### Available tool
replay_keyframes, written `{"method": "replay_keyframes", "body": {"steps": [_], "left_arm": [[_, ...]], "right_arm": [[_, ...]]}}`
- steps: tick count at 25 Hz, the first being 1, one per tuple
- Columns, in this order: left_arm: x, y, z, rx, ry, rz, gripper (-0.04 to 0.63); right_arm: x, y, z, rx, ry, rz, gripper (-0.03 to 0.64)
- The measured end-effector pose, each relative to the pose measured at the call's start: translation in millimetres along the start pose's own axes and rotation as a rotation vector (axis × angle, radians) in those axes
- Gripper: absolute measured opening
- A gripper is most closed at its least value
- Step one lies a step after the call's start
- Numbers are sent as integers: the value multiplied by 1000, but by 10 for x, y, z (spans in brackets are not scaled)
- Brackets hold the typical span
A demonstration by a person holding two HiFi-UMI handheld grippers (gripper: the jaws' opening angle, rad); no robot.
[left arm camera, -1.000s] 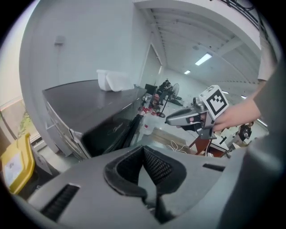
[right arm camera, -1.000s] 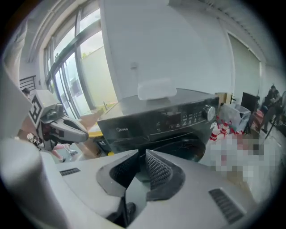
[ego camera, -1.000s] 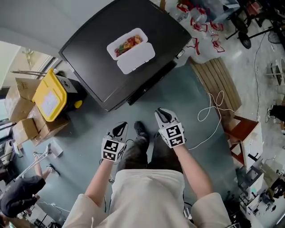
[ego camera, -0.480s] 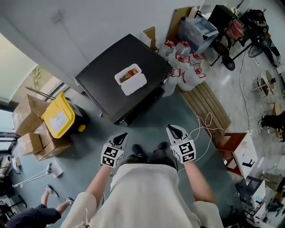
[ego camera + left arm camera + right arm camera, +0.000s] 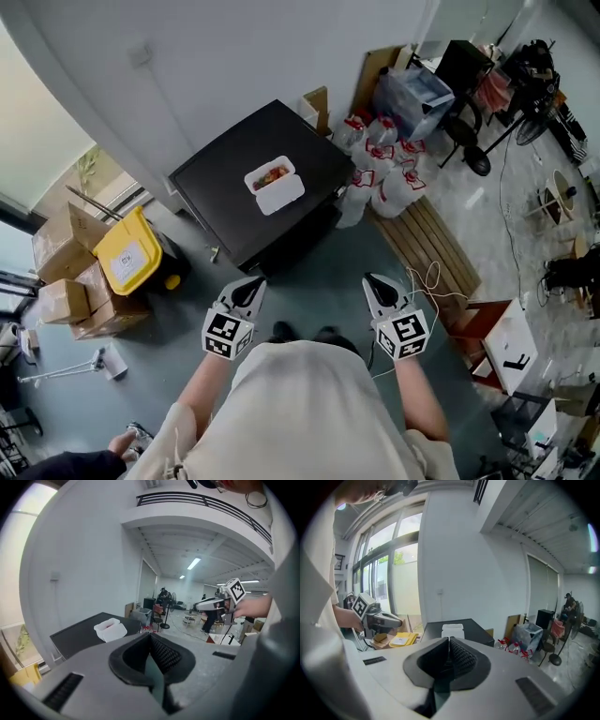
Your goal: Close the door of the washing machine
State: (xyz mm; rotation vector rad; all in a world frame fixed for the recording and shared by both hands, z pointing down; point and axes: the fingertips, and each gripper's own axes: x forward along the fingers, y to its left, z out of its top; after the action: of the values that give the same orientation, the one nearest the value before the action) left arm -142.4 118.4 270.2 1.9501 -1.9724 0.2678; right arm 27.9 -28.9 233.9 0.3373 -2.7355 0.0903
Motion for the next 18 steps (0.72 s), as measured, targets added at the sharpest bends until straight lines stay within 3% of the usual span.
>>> {"method": "replay_keyframes", "body": {"steps": [9,18], "left_arm": [[-105,-55,499,-4,-72,98,9],[-90,-49,575,-25,-89,162,9]], "right_arm": [[-273,-318,457,9,-84,21,35],[-293,-466,515,3,-106,44,32]]}}
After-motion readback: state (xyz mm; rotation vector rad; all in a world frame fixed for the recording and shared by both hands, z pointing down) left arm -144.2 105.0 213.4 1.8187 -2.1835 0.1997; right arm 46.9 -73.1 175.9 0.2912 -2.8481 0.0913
